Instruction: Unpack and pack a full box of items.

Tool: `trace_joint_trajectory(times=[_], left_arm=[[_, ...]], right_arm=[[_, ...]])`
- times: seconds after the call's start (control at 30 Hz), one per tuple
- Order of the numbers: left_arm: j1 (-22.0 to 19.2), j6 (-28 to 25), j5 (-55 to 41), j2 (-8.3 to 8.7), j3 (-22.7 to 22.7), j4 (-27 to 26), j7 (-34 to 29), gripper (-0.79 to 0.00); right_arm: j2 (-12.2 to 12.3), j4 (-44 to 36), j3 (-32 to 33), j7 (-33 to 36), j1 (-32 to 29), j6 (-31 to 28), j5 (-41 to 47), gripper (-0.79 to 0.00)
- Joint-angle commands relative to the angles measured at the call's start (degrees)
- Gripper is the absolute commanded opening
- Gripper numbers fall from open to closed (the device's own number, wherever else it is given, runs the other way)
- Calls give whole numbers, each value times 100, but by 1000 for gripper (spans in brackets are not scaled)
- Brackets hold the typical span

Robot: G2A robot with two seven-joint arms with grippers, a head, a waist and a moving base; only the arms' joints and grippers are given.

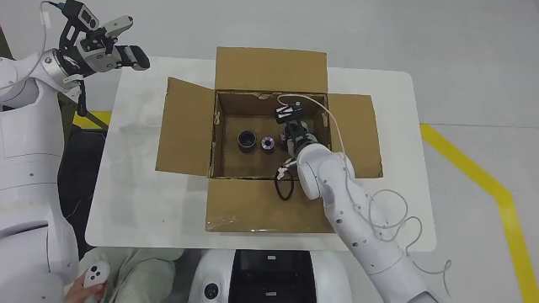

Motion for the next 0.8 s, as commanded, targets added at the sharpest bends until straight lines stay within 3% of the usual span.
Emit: trace_joint_trajectory(times=[0.0, 0.2, 0.37, 0.77], left_arm=[[0, 0, 0, 0, 0, 0, 0, 0], [0, 0, 0, 0, 0, 0, 0, 0], [0, 0, 0, 0, 0, 0, 0, 0], [0, 0, 0, 0, 0, 0, 0, 0]], right_arm=[[-9, 33, -6, 22, 18, 4, -15, -480], [-22, -10, -5, 98, -4, 14, -111, -317], [-24, -141, 10, 140, -70, 10, -198, -240], [43, -1570, 216, 102, -709, -304, -55, -194]])
